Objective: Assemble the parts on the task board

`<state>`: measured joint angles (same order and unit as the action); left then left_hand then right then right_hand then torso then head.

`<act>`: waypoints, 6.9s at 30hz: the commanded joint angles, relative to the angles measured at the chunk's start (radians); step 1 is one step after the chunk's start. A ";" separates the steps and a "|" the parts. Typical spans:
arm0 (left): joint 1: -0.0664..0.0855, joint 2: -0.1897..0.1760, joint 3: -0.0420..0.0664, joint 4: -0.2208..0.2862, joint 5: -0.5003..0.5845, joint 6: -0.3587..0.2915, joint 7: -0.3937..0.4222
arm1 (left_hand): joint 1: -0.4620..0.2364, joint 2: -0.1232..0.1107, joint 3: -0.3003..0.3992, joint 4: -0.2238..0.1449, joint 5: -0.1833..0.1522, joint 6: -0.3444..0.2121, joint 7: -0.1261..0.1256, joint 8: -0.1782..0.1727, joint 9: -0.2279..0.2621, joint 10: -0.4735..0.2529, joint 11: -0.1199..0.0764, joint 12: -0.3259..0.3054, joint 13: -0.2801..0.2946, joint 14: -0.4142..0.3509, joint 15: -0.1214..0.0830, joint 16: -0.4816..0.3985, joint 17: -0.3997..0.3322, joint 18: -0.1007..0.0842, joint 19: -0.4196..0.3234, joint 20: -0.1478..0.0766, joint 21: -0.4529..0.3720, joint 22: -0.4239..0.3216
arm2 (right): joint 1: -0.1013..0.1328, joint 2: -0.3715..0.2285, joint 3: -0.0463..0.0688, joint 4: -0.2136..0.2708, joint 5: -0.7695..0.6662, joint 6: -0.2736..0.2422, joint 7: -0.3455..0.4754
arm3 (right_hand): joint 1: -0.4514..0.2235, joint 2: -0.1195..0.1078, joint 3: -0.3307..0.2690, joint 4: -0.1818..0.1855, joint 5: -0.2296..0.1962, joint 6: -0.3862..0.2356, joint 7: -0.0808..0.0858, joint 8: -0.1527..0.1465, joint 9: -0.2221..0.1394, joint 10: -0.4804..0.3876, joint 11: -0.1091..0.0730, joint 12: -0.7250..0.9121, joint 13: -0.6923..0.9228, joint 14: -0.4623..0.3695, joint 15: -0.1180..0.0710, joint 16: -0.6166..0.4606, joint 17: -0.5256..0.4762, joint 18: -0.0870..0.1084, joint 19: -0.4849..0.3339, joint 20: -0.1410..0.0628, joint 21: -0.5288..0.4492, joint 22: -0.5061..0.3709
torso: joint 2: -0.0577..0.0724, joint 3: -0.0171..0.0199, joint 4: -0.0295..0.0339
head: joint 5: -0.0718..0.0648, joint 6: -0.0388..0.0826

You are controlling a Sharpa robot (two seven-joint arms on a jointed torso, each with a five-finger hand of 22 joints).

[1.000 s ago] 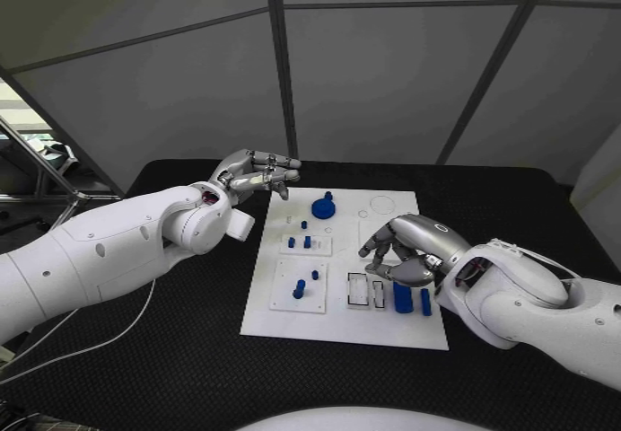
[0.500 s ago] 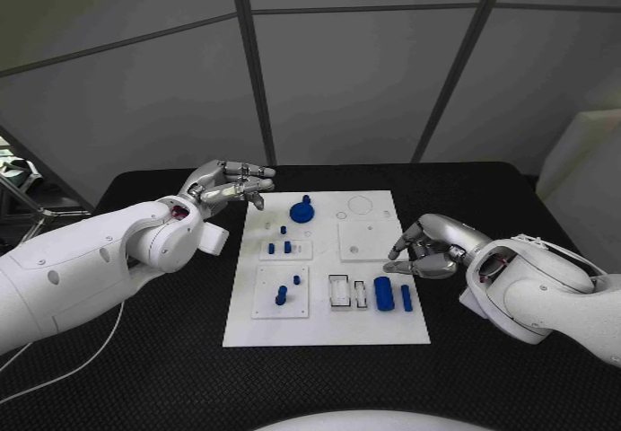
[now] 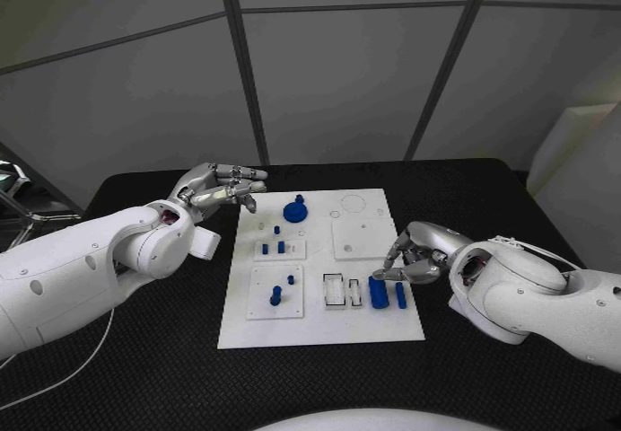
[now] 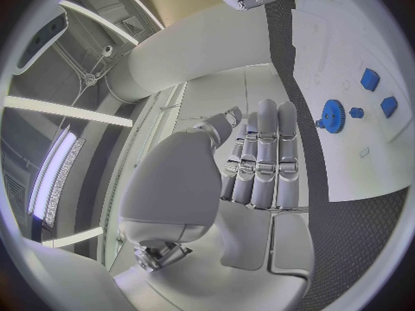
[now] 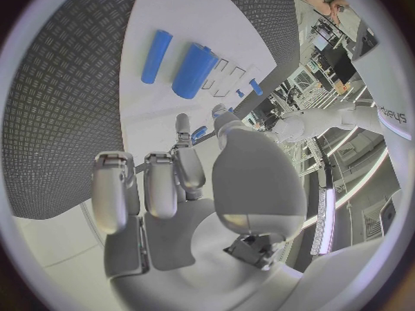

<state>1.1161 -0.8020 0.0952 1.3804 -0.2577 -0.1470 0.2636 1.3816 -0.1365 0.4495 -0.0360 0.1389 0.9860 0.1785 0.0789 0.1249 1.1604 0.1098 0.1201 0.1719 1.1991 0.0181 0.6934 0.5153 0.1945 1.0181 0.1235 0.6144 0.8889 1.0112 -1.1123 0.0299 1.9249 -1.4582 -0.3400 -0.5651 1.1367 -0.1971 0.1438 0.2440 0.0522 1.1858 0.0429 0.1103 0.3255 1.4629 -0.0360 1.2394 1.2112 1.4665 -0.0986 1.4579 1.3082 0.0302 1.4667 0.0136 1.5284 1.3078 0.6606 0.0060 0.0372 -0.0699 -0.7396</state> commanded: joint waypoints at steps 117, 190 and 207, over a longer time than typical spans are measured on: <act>0.001 -0.012 0.000 0.002 0.004 0.024 -0.013 | -0.004 0.008 -0.003 -0.003 0.002 -0.001 0.004 -0.007 0.002 -0.010 0.000 -0.003 0.004 -0.001 0.008 -0.009 -0.002 -0.013 -0.002 0.005 -0.010 -0.003 | -0.075 0.200 0.001 -0.019 -0.078 -0.118 -0.059 | 0.110 0.077 -0.241 -0.019 0.059 0.063 -0.028 -0.020 0.233 -0.009 -0.020 -0.072 0.010 0.058 -0.020 -0.008 0.031 -0.021 0.089 -0.021 0.017 0.226 | 0.000 0.0006 -0.0020 | 0.041 -0.003; -0.003 -0.026 0.000 0.015 0.004 0.025 -0.015 | -0.004 0.009 -0.003 -0.003 0.002 -0.001 0.004 -0.007 0.002 -0.011 0.000 -0.003 0.006 -0.002 0.008 -0.011 -0.003 -0.013 -0.002 0.005 -0.013 -0.004 | -0.073 -0.083 0.049 0.020 -0.056 0.024 0.007 | 0.144 0.177 -0.351 -0.094 0.201 0.017 -0.008 -0.042 0.120 -0.010 -0.004 -0.149 -0.022 0.061 -0.006 -0.007 0.048 -0.022 0.091 -0.006 0.020 0.231 | 0.001 0.0006 -0.0095 | -0.018 0.011; -0.007 -0.028 0.000 0.012 0.004 0.027 -0.015 | -0.004 0.009 -0.003 -0.003 0.002 -0.001 0.004 -0.007 0.002 -0.011 0.000 -0.003 0.006 -0.002 0.008 -0.011 -0.003 -0.013 -0.002 0.005 -0.013 -0.004 | -0.097 -0.058 0.048 0.008 -0.092 0.085 -0.048 | 0.115 0.163 -0.366 -0.054 0.202 0.039 -0.014 -0.038 0.126 -0.007 -0.008 -0.147 -0.017 0.061 -0.009 -0.006 0.051 -0.023 0.092 -0.009 0.021 0.234 | 0.002 0.0014 -0.0092 | -0.020 0.007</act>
<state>1.1077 -0.8295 0.0942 1.3915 -0.2575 -0.1262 0.2408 1.3779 -0.1327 0.4496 -0.0360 0.1390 0.9860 0.1785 0.0752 0.1257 1.1529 0.1098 0.1201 0.1767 1.1956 0.0216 0.6893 0.5138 0.1945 1.0181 0.1235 0.6065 0.8860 0.9146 -1.1722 0.0782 1.9328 -1.5285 -0.2879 -0.5903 1.2642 -0.0325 -0.2211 0.1848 0.2551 1.2191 0.0296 0.0695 0.4502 1.4490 -0.0430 1.0899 1.1946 1.4648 -0.1034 1.4527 1.3075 0.0151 1.4672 0.0071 1.5448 1.3075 0.6618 0.0071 0.0281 -0.0901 -0.7323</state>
